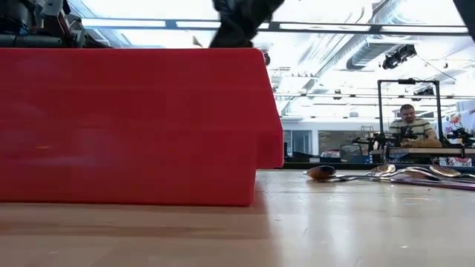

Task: Sort silverware
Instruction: Put the purple fork into the top red bin

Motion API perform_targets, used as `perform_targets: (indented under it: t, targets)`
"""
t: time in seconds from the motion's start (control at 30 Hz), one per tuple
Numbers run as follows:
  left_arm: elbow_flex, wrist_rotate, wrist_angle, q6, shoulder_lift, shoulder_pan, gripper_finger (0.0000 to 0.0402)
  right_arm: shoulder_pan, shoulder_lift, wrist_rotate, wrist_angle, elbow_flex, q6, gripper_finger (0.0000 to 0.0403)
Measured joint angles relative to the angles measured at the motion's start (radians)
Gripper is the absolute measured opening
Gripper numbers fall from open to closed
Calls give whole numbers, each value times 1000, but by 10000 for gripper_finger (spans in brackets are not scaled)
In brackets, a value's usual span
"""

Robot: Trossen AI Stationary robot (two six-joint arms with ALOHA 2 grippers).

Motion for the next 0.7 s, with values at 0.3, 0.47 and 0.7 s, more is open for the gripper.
perform_targets:
  t: [0.3, 0.47, 0.7]
  targets:
    - [0, 14, -5, -6, 0, 0, 0, 34, 285, 2, -198, 215, 0, 0]
    - [0, 16, -8, -17, 0, 0, 0, 34, 404, 2, -315, 329, -5, 0]
    - [0, 17, -9, -18, 0, 0, 0, 35, 467, -22, -352, 390, -32, 19]
